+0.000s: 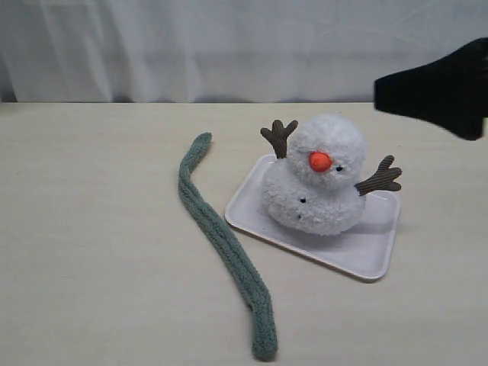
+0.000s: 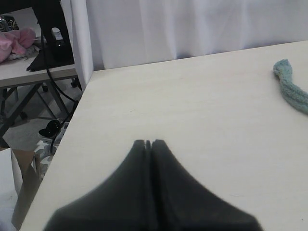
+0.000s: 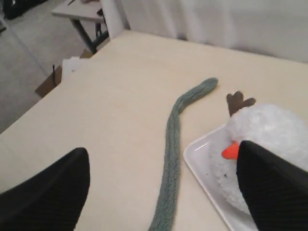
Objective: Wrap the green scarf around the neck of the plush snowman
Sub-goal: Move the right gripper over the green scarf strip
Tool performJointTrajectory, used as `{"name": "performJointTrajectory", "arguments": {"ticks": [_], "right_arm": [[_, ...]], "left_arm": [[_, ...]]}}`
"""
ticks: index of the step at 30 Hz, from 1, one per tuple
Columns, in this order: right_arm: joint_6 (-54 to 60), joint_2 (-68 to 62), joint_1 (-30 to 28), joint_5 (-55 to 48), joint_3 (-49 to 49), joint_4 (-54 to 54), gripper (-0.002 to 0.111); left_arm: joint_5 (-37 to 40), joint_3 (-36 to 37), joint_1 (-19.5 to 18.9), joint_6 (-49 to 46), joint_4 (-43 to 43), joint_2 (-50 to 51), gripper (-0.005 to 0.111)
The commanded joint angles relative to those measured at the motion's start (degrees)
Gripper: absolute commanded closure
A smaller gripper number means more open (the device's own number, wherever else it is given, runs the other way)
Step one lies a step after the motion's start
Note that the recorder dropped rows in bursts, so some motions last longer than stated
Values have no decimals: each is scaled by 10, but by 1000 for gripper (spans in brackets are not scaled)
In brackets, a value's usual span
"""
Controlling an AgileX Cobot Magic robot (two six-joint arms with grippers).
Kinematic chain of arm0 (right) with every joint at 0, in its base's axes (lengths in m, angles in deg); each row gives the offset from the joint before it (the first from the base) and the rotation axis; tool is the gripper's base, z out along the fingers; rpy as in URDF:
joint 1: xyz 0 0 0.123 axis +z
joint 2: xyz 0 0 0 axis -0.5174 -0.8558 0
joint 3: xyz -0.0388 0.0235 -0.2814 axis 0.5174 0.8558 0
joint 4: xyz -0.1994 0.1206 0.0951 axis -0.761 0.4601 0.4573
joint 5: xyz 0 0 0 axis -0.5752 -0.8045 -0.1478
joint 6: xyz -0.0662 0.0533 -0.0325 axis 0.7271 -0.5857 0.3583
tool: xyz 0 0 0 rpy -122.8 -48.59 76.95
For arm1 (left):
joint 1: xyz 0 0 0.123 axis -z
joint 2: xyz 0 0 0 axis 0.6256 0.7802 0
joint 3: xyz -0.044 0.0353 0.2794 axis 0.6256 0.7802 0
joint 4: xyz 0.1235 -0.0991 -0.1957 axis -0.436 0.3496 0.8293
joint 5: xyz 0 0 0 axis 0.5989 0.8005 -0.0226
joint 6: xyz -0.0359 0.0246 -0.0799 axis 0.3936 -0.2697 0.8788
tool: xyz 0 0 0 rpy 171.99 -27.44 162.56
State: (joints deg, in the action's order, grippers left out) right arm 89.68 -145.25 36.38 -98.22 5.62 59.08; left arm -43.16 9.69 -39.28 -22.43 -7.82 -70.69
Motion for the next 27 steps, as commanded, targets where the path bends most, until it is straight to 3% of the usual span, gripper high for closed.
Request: {"name": "performJointTrajectory", "arguments": {"ticks": [1,6,12,16,18,21,24,27], "right_arm": [[68,-111,69,19,-2,18,30],[61,-219,192,130,-4,-40,30],[-69,-327,295,245,-14,-151,34],[-167,-399,318,233,-64,-242,34],[-305,-449,323,188,-130,-365,34],[-414,-499,323,100,-207,-465,34],[-430,-546,323,32,-257,-477,37],[-390,-585,323,32,-264,-447,38]], "left_arm": [[-7,1,0,0,2,-1,107],[-7,1,0,0,2,-1,107],[-7,1,0,0,2,-1,107],[-7,1,0,0,2,-1,107],[-7,1,0,0,2,-1,107],[-7,1,0,0,2,-1,107],[-7,1,0,0,2,-1,107],[-7,1,0,0,2,-1,107]]}}
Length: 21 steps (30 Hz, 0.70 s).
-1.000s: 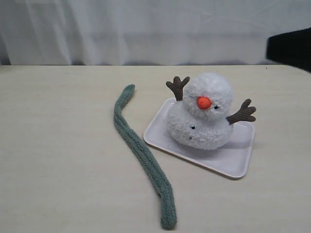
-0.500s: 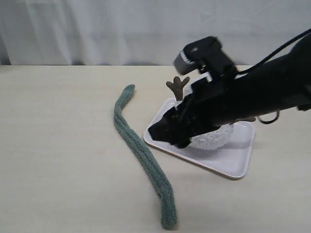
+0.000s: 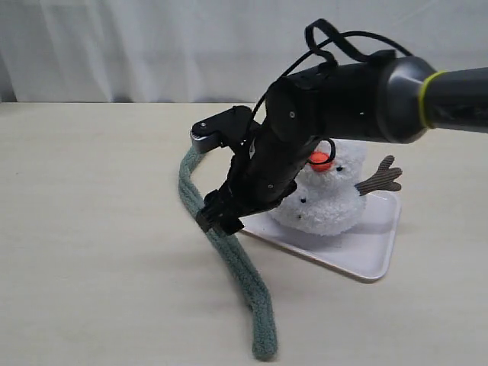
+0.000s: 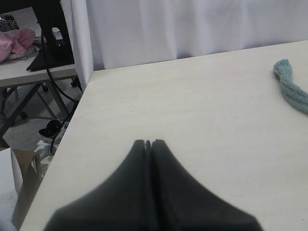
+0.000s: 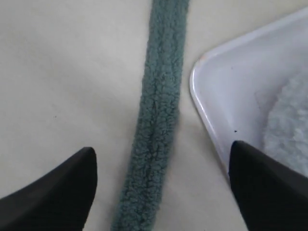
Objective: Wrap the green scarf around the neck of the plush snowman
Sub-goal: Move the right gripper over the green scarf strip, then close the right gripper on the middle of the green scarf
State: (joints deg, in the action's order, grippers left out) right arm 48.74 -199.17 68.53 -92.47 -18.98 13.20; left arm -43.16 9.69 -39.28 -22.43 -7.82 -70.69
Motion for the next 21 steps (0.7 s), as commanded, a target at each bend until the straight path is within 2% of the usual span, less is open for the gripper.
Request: {"name": "performJointTrajectory", "arguments": {"ticks": [1,11,21], "right_arm": [[22,-60,1,-25,-18,15,38],[38,-106,1,82,-18,19,38],[41,-130,1,74,-18,51,38]], "left_arm": [[-7,1,0,0,2,-1,107],[-7,1,0,0,2,-1,107],[-7,1,0,0,2,-1,107]]}}
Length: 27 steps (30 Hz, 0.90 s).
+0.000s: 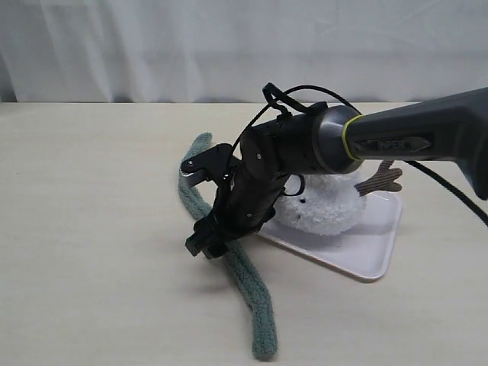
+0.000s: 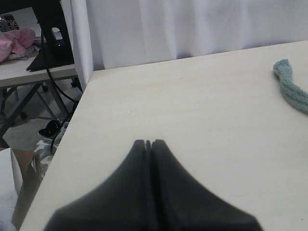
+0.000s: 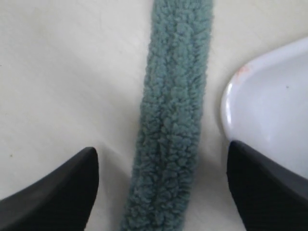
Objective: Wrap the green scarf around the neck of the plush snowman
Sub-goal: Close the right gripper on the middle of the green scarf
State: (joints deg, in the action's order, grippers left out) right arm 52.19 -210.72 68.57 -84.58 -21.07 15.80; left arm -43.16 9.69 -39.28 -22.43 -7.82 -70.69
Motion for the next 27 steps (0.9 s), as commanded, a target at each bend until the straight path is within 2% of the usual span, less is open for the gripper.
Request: {"name": "performJointTrajectory", "arguments": {"ticks": [1,5,10,14,23,27], "right_arm": [[19,-14,1,-5,3,38,38],[84,-14,1,-19,3,99,38],[86,-14,1,-21,3,96,40],[86,-17,1,-22,3,96,56],[93,-32,1,-28,3,65,102],[97,-20,1,-50,3,42,104]], "left_arm": [[-7,1,0,0,2,-1,107],[-7,1,0,0,2,-1,107],[-7,1,0,0,2,-1,107],[-7,1,0,0,2,-1,107],[-7,1,0,0,1,-1,107],[-7,1,0,0,1,-1,107]]}}
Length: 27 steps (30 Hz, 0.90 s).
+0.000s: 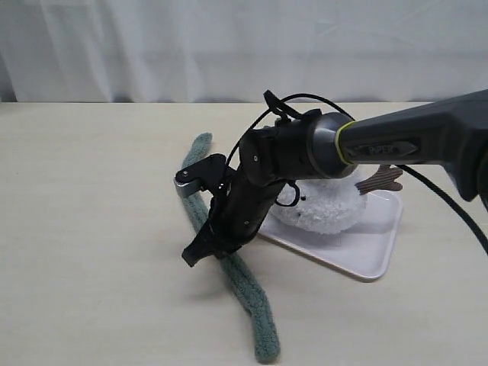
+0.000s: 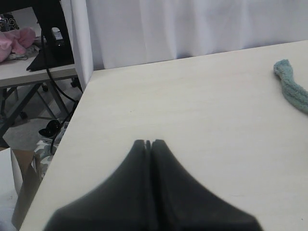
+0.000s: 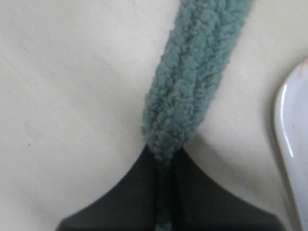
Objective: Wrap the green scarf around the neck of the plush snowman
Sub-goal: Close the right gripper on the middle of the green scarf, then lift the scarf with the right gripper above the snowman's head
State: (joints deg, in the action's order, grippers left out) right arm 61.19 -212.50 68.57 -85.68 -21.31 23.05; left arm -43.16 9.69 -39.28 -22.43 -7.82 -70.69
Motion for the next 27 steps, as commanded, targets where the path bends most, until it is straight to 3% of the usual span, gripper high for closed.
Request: {"name": "performJointTrajectory", "arguments": {"ticks": [1,16,27], "right_arm": [[7,5,1,-48,5,-36,104],[7,226,1,-135,5,-60,104],[-99,368,1,-154,5,-239,104]], "left_arm": [[-7,1,0,0,1,-1,107],[-7,1,0,0,1,-1,107],[-7,1,0,0,1,-1,107]]}}
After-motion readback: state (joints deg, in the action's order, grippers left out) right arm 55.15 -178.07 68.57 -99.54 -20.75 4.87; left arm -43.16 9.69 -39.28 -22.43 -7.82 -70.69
